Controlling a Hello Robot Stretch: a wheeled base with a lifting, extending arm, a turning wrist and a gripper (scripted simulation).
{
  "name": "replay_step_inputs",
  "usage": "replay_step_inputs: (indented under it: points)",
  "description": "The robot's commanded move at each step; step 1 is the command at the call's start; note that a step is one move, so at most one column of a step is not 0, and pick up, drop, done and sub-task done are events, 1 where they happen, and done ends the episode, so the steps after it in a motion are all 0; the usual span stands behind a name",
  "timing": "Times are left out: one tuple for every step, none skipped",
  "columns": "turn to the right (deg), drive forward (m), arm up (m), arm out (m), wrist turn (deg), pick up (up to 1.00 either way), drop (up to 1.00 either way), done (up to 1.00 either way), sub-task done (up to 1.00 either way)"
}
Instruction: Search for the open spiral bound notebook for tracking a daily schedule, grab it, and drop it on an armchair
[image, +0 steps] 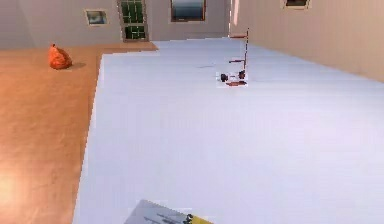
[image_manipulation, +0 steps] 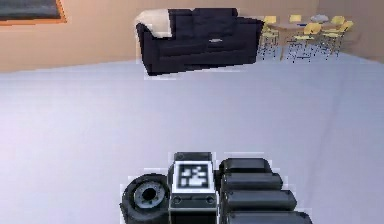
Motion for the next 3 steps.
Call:
replay_step_inputs:
  points:
    - [-45.0,0.0,0.0,0.0,0.0,0.0,0.0,0.0,0.0]
    - [-15.0,0.0,0.0,0.0,0.0,0.0,0.0,0.0,0.0]
    - [0.0,0.7,0.0,0.0,0.0,0.0,0.0,0.0,0.0]
